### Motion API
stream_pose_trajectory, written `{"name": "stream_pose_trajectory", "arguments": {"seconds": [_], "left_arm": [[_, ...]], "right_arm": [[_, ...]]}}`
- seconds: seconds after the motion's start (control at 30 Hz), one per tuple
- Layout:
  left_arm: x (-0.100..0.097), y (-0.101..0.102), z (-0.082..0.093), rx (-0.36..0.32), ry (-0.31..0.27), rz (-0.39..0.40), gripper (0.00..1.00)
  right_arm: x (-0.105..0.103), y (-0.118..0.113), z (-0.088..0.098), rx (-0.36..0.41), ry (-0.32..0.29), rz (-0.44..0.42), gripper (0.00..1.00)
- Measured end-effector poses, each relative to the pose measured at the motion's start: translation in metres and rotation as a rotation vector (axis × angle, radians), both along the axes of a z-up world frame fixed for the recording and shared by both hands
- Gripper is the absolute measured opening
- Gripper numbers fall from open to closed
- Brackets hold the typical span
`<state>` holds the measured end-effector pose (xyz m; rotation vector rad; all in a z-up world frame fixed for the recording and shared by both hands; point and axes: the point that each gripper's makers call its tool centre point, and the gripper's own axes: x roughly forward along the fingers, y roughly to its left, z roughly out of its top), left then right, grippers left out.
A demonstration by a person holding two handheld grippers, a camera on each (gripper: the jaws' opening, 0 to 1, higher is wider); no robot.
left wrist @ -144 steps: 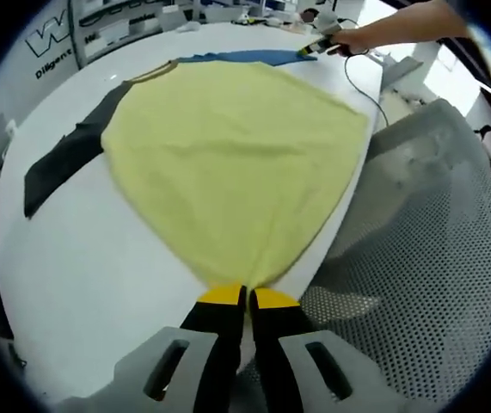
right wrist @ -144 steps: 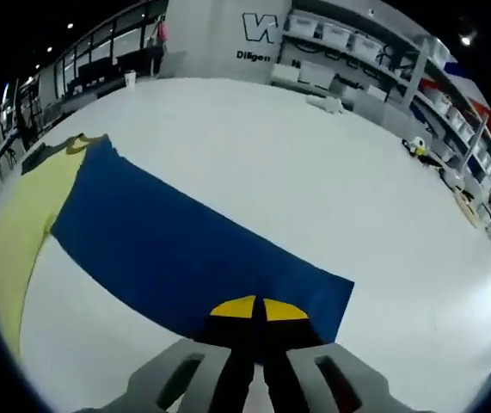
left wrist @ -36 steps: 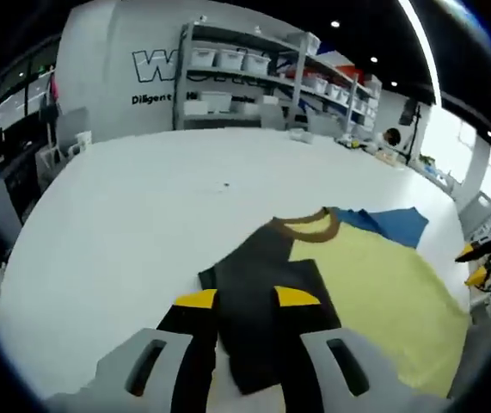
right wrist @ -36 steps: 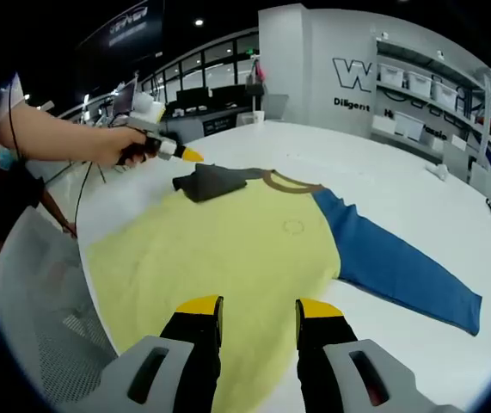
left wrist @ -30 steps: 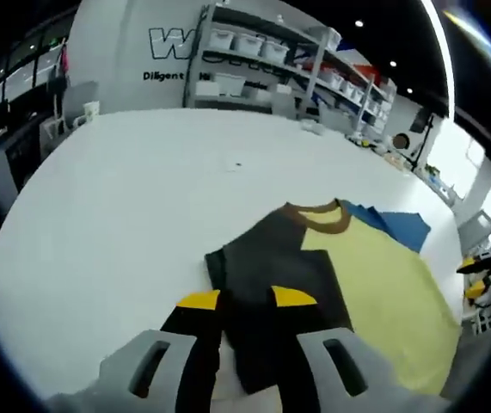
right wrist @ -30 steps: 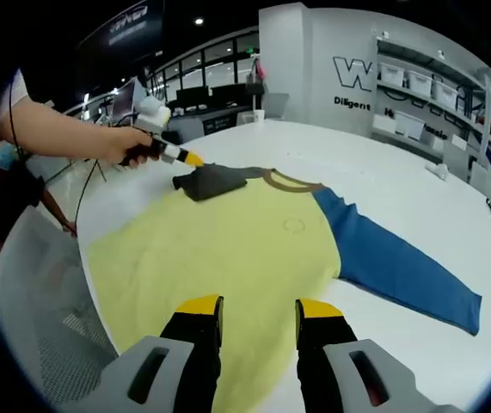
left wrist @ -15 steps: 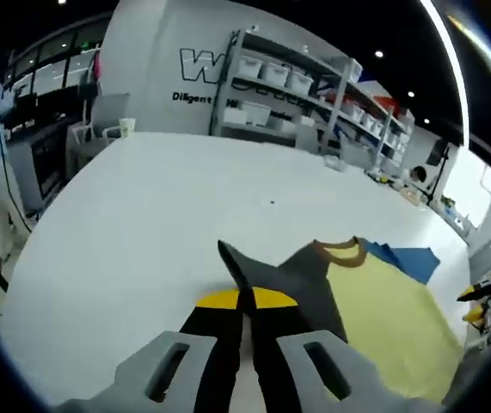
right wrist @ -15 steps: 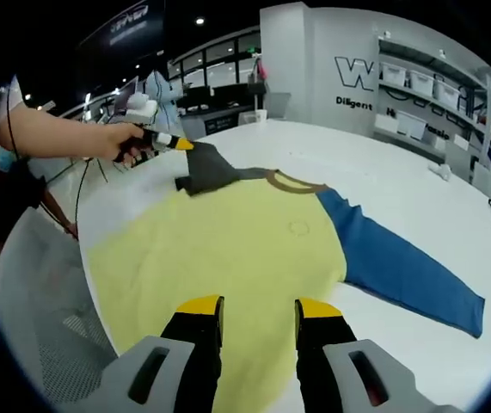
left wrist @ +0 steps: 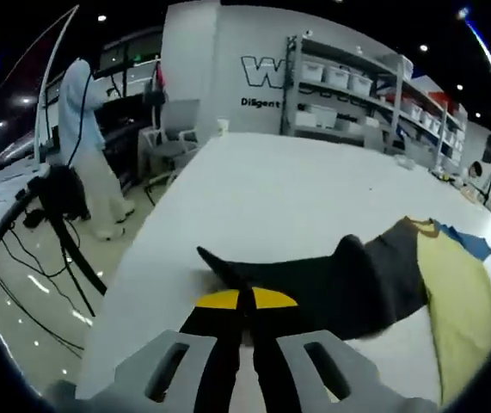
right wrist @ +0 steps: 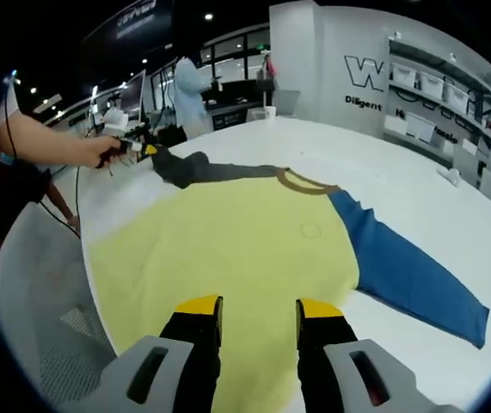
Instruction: Fold the garment on the visible template until the final outline fits inside the template.
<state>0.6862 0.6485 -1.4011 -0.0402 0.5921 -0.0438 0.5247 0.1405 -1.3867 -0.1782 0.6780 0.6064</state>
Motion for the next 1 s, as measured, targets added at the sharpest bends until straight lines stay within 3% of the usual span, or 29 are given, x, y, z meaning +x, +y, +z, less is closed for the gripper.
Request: {"name": "stream_pose_trajectory", "arguments": {"seconds": [0.1,0.2,0.37,0.6,0.83,0.93,1.0], "left_arm": [[-0.008,0.013,-0.01,0.011,0.026,0.018,0.01],[-0.016,0.017,-0.01,0.025,0.034,0.025,0.01],[-0.034,0.014,-0.016,0.03,0.06,0.027,0.01],[-0.056,0.014,-0.015,0.048,0.052,0.067,0.01],[-0.064,0.014,-0.025,0.039,0.087,0.061,0.01],[-0.065,0.014,-0.023,0.039,0.082,0.058,0.01],[-0.061,0.021,-0.013,0.086,0.039,0.06,0.02]], "right_arm": [[0.0,0.005,-0.003,-0.002,0.009,0.007,0.29],[0.0,0.008,-0.006,-0.009,0.015,0.016,0.3],[0.001,0.008,-0.012,-0.013,0.028,0.012,0.3],[0.004,0.014,-0.014,-0.022,0.039,0.019,0.29],[0.008,0.02,-0.012,-0.02,0.031,0.029,0.3],[0.008,0.02,-0.015,-0.022,0.037,0.031,0.3],[0.007,0.021,-0.016,-0.023,0.037,0.03,0.3]]}}
